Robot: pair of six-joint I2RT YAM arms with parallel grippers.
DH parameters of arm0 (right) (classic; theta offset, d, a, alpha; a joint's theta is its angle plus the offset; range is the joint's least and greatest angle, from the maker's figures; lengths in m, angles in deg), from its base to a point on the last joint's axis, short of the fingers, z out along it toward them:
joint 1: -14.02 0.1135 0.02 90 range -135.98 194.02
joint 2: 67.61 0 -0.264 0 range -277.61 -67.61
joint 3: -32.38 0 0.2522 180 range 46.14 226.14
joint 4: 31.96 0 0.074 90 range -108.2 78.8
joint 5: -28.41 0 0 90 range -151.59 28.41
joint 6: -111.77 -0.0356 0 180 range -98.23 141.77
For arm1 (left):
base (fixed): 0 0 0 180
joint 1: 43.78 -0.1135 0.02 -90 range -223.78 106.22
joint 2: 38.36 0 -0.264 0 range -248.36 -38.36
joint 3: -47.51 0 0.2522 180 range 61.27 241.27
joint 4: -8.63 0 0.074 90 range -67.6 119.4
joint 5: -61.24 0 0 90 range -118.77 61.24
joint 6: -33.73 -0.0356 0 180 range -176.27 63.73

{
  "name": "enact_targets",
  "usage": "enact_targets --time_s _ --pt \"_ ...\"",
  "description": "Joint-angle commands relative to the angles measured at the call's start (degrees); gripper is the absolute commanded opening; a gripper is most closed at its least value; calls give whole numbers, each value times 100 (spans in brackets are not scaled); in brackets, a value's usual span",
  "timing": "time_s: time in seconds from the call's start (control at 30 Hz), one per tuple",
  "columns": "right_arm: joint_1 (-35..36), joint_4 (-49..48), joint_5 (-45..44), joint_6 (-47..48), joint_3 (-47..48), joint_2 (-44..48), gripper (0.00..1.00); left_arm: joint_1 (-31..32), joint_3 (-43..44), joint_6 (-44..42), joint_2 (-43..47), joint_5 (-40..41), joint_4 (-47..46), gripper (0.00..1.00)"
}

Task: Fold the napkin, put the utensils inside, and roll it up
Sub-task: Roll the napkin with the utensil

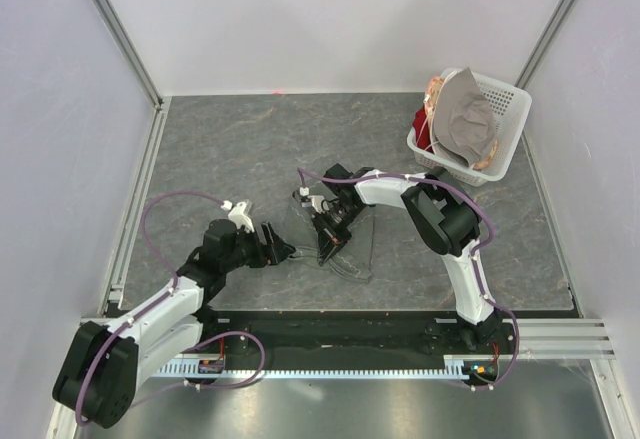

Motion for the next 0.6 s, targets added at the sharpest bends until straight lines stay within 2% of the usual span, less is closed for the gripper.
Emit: enact_targets --time_s 0.0,0.23,0.37,0.57 --pt "-74 -46 -421 136 90 -232 0 48 88 -134 -194 -238 -269 82" --pt "-74 -37 -439 118 117 -276 0 136 97 -170 -344 -283 -348 75" --pt "-74 -46 -456 127 125 -285 0 154 123 -178 -440 -204 -357 62" --pt "-74 -46 -474 127 117 -302 0 154 228 -178 -599 -116 -366 51"
